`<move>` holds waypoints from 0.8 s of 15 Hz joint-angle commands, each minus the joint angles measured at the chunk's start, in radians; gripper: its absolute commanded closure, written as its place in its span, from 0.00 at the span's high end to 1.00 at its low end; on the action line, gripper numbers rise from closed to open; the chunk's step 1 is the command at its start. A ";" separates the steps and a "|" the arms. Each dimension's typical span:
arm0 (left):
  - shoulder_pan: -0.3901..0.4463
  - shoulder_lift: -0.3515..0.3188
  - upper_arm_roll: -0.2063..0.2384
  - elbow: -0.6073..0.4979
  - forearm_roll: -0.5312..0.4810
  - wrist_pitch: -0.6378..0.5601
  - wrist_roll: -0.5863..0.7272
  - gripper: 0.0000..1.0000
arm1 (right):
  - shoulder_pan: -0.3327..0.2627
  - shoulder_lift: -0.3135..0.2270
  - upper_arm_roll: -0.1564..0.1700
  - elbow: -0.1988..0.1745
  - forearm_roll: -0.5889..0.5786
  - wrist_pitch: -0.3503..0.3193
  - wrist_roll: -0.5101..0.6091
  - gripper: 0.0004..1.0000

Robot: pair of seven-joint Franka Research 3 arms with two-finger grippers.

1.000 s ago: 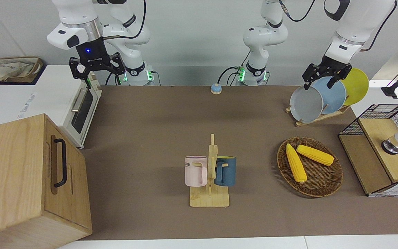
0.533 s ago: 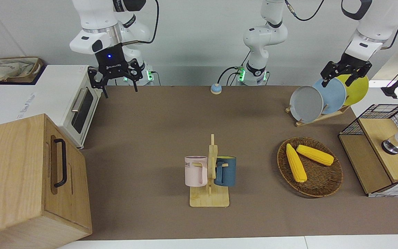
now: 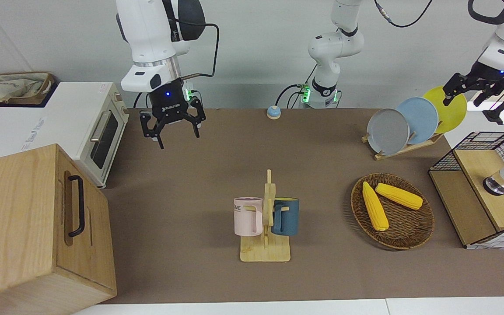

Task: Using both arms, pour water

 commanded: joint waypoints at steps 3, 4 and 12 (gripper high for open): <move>0.002 0.070 0.068 0.045 -0.013 0.087 0.099 0.99 | 0.011 0.106 0.080 0.010 -0.178 0.152 -0.017 0.99; 0.011 0.071 0.068 0.043 -0.013 0.111 0.109 0.99 | 0.007 0.115 0.098 0.012 -0.208 0.154 -0.022 0.99; 0.131 0.129 0.065 0.029 -0.186 0.304 0.224 0.99 | 0.011 0.181 0.177 0.012 -0.373 0.223 -0.025 0.99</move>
